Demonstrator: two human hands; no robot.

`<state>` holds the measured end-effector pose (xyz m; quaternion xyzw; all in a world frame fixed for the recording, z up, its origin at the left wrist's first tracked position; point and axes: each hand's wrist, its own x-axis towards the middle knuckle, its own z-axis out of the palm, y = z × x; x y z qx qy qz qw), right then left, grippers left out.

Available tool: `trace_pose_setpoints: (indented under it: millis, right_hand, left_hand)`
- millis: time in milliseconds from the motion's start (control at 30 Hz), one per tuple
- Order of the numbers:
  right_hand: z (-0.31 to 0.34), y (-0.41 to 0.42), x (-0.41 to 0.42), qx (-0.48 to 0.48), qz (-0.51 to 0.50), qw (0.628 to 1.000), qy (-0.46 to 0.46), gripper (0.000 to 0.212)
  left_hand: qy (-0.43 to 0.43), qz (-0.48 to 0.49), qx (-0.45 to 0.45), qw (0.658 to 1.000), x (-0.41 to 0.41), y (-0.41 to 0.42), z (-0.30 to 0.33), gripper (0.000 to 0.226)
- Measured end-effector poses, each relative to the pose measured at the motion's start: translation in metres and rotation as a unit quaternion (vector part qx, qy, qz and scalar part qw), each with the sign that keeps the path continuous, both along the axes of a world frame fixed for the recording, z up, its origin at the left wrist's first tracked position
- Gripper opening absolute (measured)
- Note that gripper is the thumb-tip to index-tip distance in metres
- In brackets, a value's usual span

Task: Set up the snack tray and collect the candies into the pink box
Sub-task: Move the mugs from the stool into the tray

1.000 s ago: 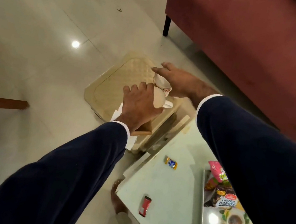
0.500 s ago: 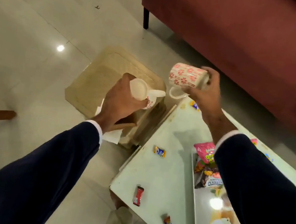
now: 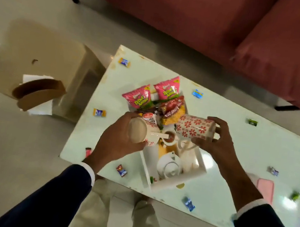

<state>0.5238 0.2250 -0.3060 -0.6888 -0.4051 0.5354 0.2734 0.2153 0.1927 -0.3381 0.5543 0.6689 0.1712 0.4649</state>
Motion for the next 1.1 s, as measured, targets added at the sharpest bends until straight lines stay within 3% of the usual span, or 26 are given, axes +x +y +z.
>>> trace_pose_setpoints:
  millis: [100,300,467,600,667,833,900,967,1100]
  right_hand:
    - [-0.020,-0.010,0.026,0.014,0.149,0.973,-0.174,0.084]
    - [-0.056,0.000,0.016,0.046,0.365,0.880,-0.302,0.082]
    - [-0.070,0.015,-0.008,0.079,0.473,0.786,-0.390,0.081]
    - [-0.079,0.019,-0.014,0.086,0.496,0.753,-0.424,0.080]
    - [-0.083,0.019,-0.012,0.090,0.498,0.752,-0.423,0.083]
    - [-0.082,0.021,-0.004,0.040,0.486,0.794,-0.364,0.097]
    - [-0.075,0.024,-0.008,0.036,0.493,0.786,-0.371,0.097]
    - [-0.065,0.029,-0.021,0.062,0.482,0.788,-0.378,0.084]
    - [-0.037,0.043,-0.069,0.143,0.417,0.855,-0.275,0.049]
  left_hand:
    - [0.072,-0.056,-0.004,0.996,0.042,-0.021,-0.011,0.086]
    - [0.182,-0.144,0.019,0.972,0.076,-0.025,-0.037,0.081]
    - [0.241,-0.199,0.050,0.948,0.086,-0.013,-0.053,0.082]
    - [0.261,-0.199,0.052,0.943,0.092,-0.002,-0.064,0.081]
    - [0.269,-0.196,0.049,0.942,0.092,0.000,-0.068,0.082]
    - [0.250,-0.188,0.037,0.949,0.090,-0.003,-0.071,0.091]
    - [0.227,-0.169,0.024,0.959,0.085,-0.004,-0.068,0.096]
    - [0.208,-0.148,0.022,0.967,0.074,-0.006,-0.063,0.096]
    - [0.220,-0.133,0.050,0.965,0.036,-0.015,-0.048,0.075]
